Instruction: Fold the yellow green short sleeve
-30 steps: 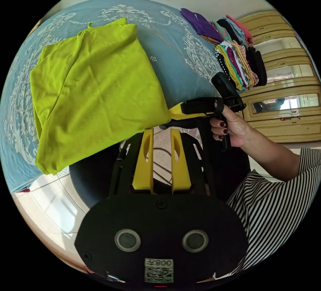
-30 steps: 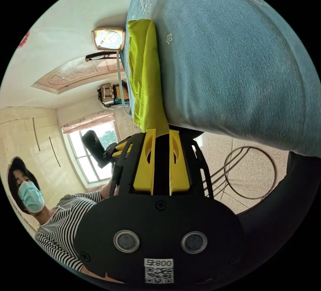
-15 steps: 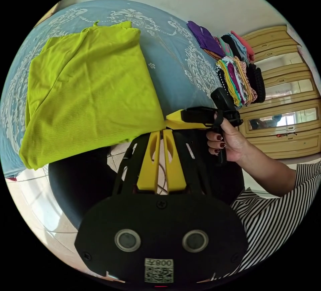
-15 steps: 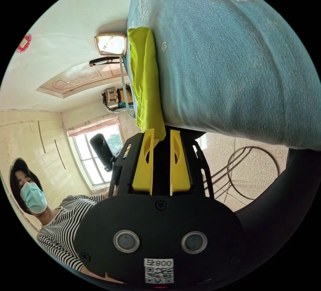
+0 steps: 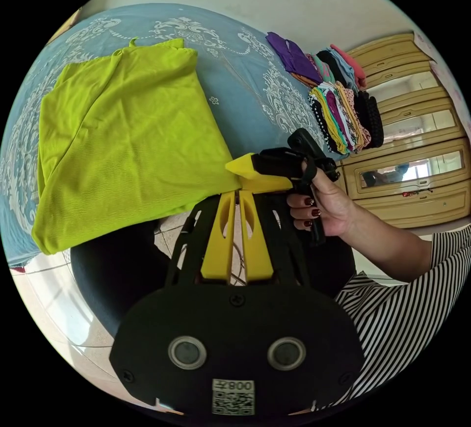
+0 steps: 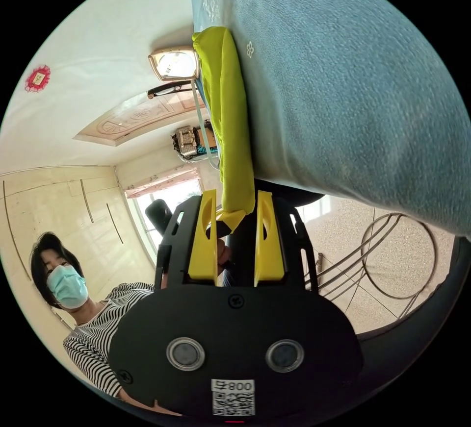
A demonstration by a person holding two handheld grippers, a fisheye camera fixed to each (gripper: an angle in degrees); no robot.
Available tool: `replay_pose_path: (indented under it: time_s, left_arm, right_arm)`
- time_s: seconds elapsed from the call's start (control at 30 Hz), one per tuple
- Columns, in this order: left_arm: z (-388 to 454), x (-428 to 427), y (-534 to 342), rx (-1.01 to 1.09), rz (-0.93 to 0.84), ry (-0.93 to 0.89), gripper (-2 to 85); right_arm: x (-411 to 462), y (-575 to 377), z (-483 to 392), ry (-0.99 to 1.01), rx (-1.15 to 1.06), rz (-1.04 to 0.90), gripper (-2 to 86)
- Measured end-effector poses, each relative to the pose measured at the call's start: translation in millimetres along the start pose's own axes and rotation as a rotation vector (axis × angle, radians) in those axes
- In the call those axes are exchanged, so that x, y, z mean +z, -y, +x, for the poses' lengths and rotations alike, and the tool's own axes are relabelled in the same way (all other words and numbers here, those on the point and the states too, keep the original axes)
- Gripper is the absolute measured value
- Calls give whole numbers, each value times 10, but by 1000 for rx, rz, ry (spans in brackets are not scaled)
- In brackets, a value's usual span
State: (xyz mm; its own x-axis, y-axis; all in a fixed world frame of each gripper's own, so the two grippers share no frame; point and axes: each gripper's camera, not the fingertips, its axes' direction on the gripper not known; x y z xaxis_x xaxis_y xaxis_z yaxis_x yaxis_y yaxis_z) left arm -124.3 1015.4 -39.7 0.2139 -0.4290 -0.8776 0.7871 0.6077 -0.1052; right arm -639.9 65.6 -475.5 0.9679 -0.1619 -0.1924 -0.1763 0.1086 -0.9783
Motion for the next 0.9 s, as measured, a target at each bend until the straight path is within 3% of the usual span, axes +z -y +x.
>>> replay_pose_path:
  time_s: [0.5,0.9]
  left_arm:
    - [-881,-612,-895,-54,57,-105,9]
    - [-2749,-1106,-2013,-426,375,-697,99]
  right_arm:
    - [102,26,-23,-42,-26,-33,37]
    - [20,157,-464,56,-102,-41,26]
